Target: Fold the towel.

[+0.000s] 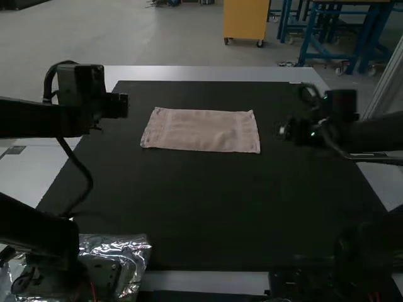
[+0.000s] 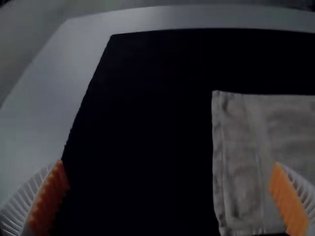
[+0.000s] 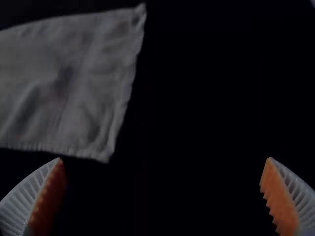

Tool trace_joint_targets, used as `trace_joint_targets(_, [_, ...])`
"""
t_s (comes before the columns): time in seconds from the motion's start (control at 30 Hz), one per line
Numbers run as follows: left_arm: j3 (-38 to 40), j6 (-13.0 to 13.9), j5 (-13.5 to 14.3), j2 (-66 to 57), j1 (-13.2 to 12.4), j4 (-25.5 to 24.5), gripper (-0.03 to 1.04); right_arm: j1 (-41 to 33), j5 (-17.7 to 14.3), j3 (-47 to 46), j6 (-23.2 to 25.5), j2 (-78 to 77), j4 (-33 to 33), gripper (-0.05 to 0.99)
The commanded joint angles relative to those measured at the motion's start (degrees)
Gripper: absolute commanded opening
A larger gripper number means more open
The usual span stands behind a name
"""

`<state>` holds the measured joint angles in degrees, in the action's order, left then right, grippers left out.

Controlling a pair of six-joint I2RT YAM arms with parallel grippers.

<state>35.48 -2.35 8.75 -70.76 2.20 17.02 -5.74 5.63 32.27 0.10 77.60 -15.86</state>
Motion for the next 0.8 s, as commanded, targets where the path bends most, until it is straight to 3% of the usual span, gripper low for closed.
trace_joint_targets(0.0, [-1.12,-0.55,-1.02,-2.71,0.0,0.47,0.96,-1.73,-3.69,0.6,4.74,3.7,-0.58,0.91])
trace_joint_targets(0.23, [0.29,-0.37,-1.37,-10.98,-0.26,4.08,0.96,-2.61,-3.17,4.2,3.59,10.02,-5.24,0.91])
trace_joint_targets(0.77, [15.93,-0.29,-1.81,-33.21,0.18,7.07,0.96,-5.69,-4.31,20.9,-1.5,30.77,-11.13,0.91])
